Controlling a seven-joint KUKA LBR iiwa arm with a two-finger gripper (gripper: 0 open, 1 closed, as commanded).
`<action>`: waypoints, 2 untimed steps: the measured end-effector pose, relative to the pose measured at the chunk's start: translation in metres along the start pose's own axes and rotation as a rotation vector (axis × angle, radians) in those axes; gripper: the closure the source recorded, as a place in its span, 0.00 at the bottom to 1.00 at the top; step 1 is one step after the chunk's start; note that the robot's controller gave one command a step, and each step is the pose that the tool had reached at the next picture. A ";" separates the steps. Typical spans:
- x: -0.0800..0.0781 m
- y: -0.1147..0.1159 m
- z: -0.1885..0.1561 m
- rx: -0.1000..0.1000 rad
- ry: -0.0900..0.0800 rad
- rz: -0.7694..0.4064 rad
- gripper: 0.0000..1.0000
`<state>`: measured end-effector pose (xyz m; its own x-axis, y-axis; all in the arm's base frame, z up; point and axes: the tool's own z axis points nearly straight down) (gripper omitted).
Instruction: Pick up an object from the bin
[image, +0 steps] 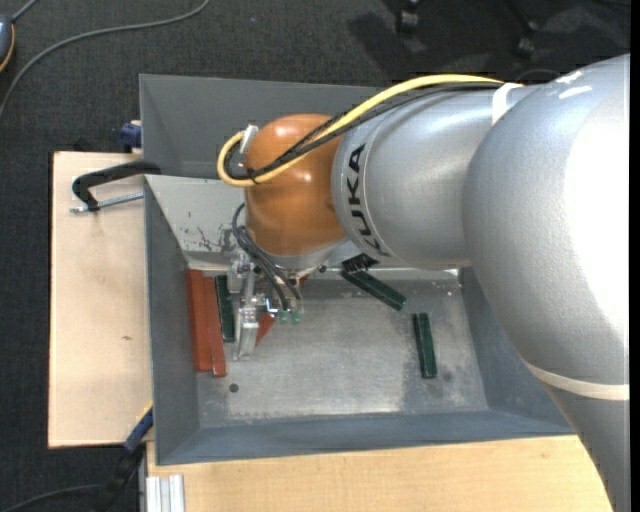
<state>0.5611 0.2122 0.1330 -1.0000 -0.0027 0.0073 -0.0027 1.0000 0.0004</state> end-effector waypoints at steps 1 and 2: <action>-0.014 -0.056 0.064 0.004 -0.003 -0.331 0.00; -0.015 -0.053 0.062 -0.001 -0.008 -0.332 1.00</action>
Offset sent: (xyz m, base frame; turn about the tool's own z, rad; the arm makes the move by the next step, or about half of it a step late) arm 0.0136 -0.0541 -0.0630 -0.3332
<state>0.5755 0.1594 0.0712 -0.9445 -0.3286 -0.0016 -0.3286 0.9445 0.0020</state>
